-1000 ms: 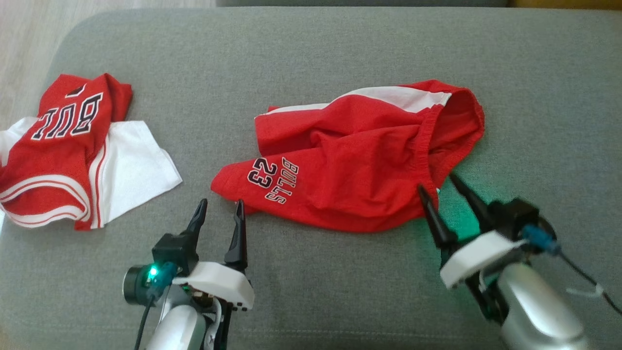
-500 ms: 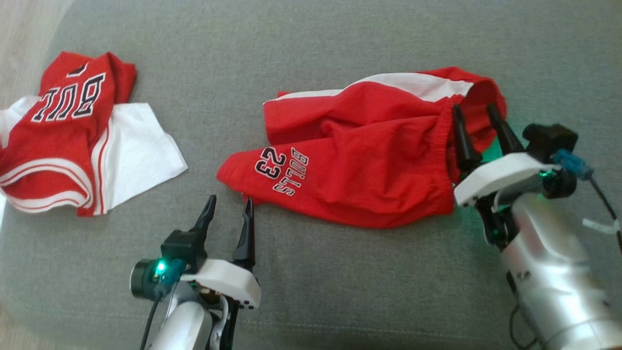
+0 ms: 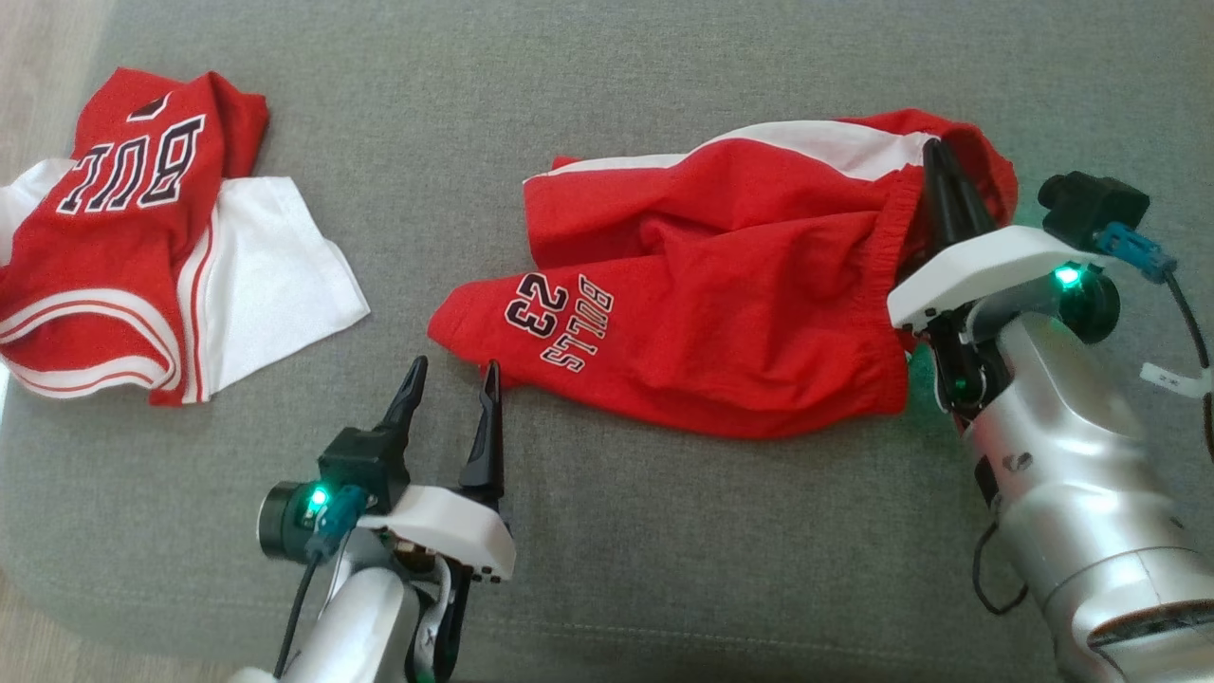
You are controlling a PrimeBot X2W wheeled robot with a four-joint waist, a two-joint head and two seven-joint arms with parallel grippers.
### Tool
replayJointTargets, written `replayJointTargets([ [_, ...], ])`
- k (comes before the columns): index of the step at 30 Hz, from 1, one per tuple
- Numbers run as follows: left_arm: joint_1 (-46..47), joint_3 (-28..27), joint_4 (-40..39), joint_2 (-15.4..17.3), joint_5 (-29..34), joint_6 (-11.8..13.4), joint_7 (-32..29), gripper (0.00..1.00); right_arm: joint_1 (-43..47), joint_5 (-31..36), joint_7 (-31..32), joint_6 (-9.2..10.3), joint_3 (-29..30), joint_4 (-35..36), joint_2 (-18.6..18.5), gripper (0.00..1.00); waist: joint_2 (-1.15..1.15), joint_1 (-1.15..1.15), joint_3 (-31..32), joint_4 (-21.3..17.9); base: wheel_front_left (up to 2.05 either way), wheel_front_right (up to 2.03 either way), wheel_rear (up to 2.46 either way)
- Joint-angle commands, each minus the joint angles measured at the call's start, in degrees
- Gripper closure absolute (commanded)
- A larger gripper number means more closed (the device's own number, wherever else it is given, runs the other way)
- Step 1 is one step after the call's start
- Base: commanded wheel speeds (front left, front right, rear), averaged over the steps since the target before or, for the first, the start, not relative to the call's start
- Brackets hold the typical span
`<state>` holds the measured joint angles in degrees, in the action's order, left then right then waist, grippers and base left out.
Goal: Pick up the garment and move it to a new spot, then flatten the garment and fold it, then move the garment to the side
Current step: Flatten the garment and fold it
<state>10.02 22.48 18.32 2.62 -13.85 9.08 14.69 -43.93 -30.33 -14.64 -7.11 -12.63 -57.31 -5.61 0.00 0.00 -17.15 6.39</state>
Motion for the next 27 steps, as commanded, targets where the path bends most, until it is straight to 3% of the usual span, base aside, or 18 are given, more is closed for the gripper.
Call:
replayJointTargets([
  [1, 1.7, -1.5, -1.7, 0.3, -0.3, 0.4, 0.3, 0.0, -1.8, -0.4, -0.4, -0.37, -1.0, 1.6, 1.2, 1.0, 0.0, 0.0, 0.0, 0.0, 0.0, 0.0, 0.0],
  [7, 1.8, -1.5, -1.3, 0.3, -0.5, 0.3, 0.3, 0.0, -5.2, -1.5, -0.4, -0.37, -3.8, 6.5, 1.7, 1.0, 0.0, 0.0, 1.0, 0.4, 0.0, 0.0, 0.0],
  [14, 1.6, -0.6, -0.7, 0.3, -1.2, 0.0, 0.3, 0.0, -13.5, -4.7, -0.4, -0.37, -11.6, 13.9, 2.4, 1.0, 0.0, 0.0, 3.0, 2.8, 0.0, 0.0, 0.0],
  [19, 0.4, -0.5, -0.5, 0.3, -1.6, 0.2, 0.3, 0.0, -18.5, -10.2, -0.4, -0.37, -20.3, 22.5, 2.7, 1.0, 0.0, 0.0, 5.1, 4.3, 0.0, 0.0, 0.0],
  [24, -1.6, -2.1, 0.0, 0.3, -1.4, 0.3, 0.3, 0.0, -16.0, -16.8, -0.4, -0.37, -30.6, 31.8, 2.4, 1.0, 0.0, 0.0, 7.5, 3.3, 0.0, 0.0, 0.0],
  [27, -2.9, -3.3, 0.0, 0.3, -1.2, 0.3, 0.3, 0.0, -8.8, -21.3, -0.4, -0.37, -38.8, 35.0, -2.7, 1.0, 0.0, 0.0, 8.6, 1.1, 0.0, 0.0, 0.0],
])
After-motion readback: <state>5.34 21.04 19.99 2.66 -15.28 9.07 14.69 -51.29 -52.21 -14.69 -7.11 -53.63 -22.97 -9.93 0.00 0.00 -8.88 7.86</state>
